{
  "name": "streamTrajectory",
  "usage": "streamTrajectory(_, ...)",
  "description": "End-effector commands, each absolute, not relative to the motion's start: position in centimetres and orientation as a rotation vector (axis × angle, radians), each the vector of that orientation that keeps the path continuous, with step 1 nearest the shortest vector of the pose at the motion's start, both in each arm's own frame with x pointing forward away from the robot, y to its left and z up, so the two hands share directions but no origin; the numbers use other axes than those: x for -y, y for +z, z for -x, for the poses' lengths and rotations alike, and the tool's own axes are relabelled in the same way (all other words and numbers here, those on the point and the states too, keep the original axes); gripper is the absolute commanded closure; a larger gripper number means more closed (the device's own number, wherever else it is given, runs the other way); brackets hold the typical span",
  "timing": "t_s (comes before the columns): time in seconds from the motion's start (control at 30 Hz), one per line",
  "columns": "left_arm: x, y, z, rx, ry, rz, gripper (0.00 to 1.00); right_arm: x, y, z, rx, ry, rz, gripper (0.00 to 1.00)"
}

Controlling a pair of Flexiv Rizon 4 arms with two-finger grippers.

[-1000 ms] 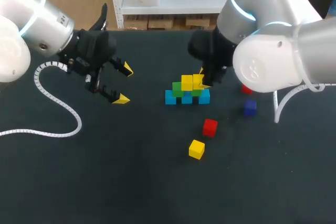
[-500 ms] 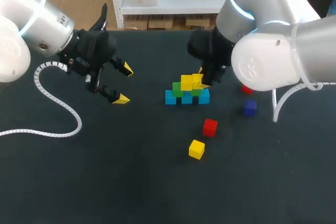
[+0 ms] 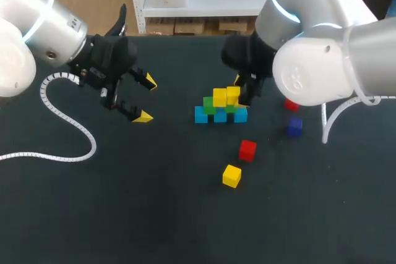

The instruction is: Place the blue cubes, place green cubes on the blue cubes, place the yellow cubes on the green cubes, then place the red cubes on the yellow cubes, and place purple cube on the red cubes.

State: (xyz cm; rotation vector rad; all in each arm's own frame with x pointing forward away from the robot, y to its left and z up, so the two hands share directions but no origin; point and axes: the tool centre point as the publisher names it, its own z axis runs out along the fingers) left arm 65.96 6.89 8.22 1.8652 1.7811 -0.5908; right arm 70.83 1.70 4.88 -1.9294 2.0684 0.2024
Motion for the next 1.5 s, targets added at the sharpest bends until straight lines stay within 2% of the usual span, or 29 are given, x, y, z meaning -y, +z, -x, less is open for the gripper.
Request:
streamTrajectory(0.03, -7.0, 8.2, -66.0, -1.777, -0.592, -1.867, 0.0, -1.5, 5.1, -70.8, -2.067, 0.215, 1.921, 0.0)
streamTrajectory(0.43, -7.0, 8.2, -66.0, -1.777, -0.592, -1.867, 0.0, 1.1, 7.5, -69.2, -2.009, 0.456, 1.797, 0.0)
streamTrajectory(1.1, -7.0, 8.2, -66.0, -1.777, -0.592, -1.867, 0.0, 12.0, 8.4, -63.6, -1.772, 0.787, 1.47, 0.0)
streamTrajectory(1.5, -7.0, 8.2, -66.0, -1.777, -0.592, -1.867, 0.0, 14.0, 7.9, -63.1, -1.698, 0.859, 1.48, 0.0)
